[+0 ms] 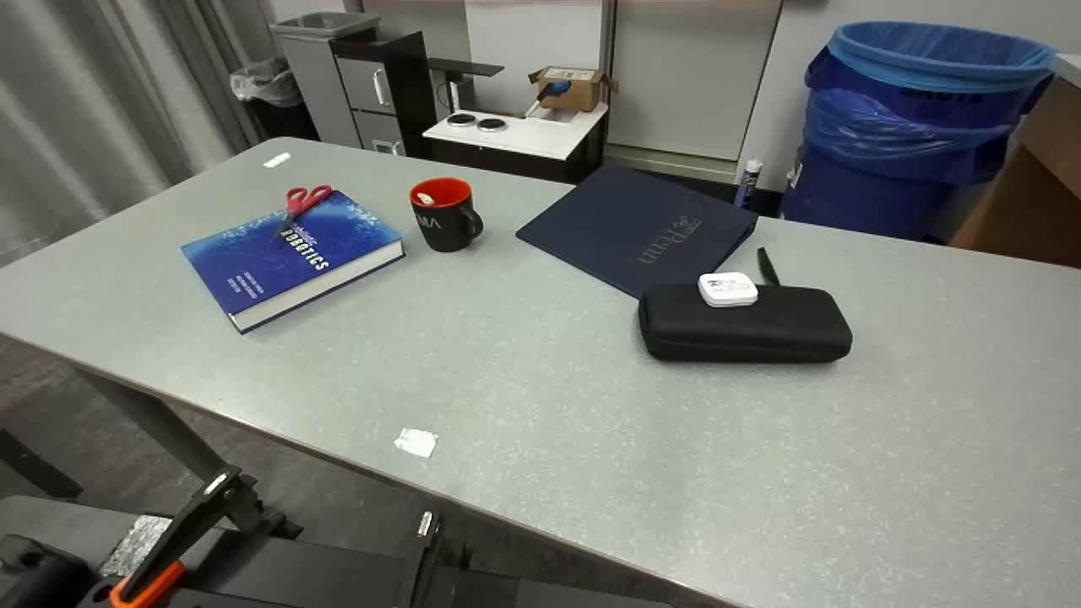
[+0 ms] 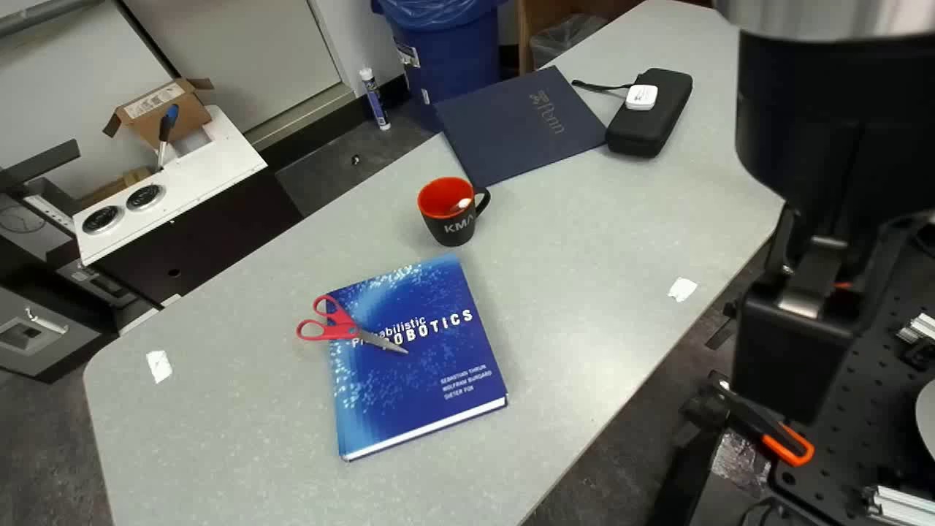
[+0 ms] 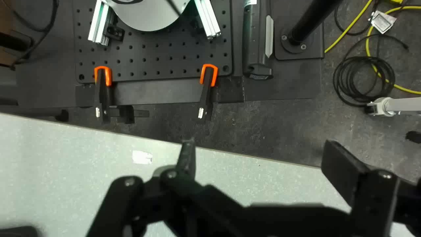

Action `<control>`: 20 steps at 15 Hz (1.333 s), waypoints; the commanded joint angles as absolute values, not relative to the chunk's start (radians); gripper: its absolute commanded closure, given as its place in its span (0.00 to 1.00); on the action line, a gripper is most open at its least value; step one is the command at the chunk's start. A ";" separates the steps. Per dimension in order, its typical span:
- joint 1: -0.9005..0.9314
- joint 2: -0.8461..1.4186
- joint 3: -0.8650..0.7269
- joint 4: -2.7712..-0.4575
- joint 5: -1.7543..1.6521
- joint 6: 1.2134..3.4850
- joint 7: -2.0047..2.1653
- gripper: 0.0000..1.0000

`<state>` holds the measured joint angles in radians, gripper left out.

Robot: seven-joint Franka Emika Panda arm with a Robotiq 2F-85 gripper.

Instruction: Take the pen out of the mug and put it on the table

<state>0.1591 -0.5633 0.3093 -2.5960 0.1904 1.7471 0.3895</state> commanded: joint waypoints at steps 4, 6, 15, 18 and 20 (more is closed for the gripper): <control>0.151 -0.534 0.307 -2.569 0.149 1.776 0.397 0.00; 0.120 -0.500 0.308 -2.524 0.091 1.831 0.416 0.00; 0.062 -0.350 0.265 -2.358 -0.018 2.056 0.482 0.00; 0.063 -0.314 0.261 -2.329 -0.017 2.057 0.492 0.00; 0.046 -0.276 0.268 -2.309 -0.047 2.098 0.528 0.00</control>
